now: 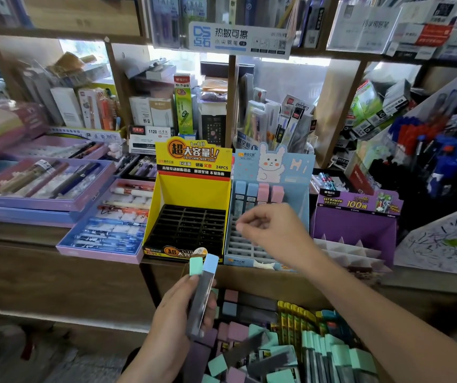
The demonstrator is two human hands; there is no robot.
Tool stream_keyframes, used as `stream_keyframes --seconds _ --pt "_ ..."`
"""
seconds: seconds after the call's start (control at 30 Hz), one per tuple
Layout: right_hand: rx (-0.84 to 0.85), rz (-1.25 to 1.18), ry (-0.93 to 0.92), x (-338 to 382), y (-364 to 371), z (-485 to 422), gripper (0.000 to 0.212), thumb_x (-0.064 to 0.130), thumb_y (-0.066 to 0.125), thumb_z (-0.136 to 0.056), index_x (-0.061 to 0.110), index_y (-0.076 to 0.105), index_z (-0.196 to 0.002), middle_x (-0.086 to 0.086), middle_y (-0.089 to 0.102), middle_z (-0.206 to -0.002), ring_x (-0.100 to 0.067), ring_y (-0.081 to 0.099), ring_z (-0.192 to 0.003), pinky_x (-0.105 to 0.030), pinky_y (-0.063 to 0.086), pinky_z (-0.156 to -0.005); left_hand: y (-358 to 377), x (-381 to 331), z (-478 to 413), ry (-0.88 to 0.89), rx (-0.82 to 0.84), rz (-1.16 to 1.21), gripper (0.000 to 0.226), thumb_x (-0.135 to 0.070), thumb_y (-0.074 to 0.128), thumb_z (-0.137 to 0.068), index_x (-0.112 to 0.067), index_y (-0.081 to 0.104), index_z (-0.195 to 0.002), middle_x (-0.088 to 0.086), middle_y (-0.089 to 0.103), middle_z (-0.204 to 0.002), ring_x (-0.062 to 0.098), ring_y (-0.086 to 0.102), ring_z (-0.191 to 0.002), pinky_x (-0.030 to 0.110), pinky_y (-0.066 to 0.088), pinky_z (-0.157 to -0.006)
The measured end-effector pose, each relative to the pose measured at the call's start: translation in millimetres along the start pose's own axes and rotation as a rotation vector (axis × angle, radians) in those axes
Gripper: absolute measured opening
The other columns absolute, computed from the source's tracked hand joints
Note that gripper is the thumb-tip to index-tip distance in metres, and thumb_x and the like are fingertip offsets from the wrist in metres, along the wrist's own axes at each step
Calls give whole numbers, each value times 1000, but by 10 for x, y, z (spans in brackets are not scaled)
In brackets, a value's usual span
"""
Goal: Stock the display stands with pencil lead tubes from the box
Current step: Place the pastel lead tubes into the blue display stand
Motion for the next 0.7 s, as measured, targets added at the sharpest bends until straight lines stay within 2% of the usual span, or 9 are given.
stream_keyframes --seconds 0.13,0.33,0.4,0.53,0.63,0.7 --pt "162 -111 127 -38 215 186 13 22 70 -96 13 77 -89 -4 76 -73 -6 66 -56 -16 50 -53 7 4 -28 -18 21 24 30 -17 39 -106 2 62 -111 15 55 -68 22 46 -49 29 38 -43" --pt "290 -192 262 -39 395 296 31 40 74 -92 9 77 -88 -11 76 -73 -17 69 -61 -24 54 -55 19 -1 30 33 31 -29 17 -20 58 -98 -18 73 -91 13 62 -74 21 53 -55 28 38 -49" --pt "302 -230 286 -31 393 300 31 37 76 -91 6 76 -89 -12 76 -74 -17 70 -62 -24 54 -56 30 -6 46 54 48 -34 13 -25 64 -92 -17 73 -93 12 62 -74 20 53 -57 29 38 -51" --pt "332 -321 333 -12 343 298 24 23 74 -94 -1 75 -99 -15 74 -79 -17 69 -65 -25 56 -60 12 14 41 102 78 -49 30 -33 81 -80 -11 71 -97 13 59 -75 19 53 -59 25 43 -51" --pt "332 -395 334 9 270 285 11 6 68 -96 -2 74 -102 -19 75 -83 -19 70 -68 -25 58 -62 2 38 34 90 65 -101 25 -39 79 -83 -22 76 -102 11 68 -86 20 62 -74 29 46 -64" --pt "300 -422 317 26 191 263 10 0 66 -95 1 74 -101 -16 76 -81 -19 70 -67 -24 57 -61 3 58 25 65 30 -109 20 -39 69 -88 -26 78 -101 9 69 -88 24 58 -78 32 41 -64"
Point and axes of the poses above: each hand's wrist, its own z-axis away from the middle knuckle, its own y-axis out of the palm, x = y × z, the point moved 1 cm from there along -z, towards the middle knuckle
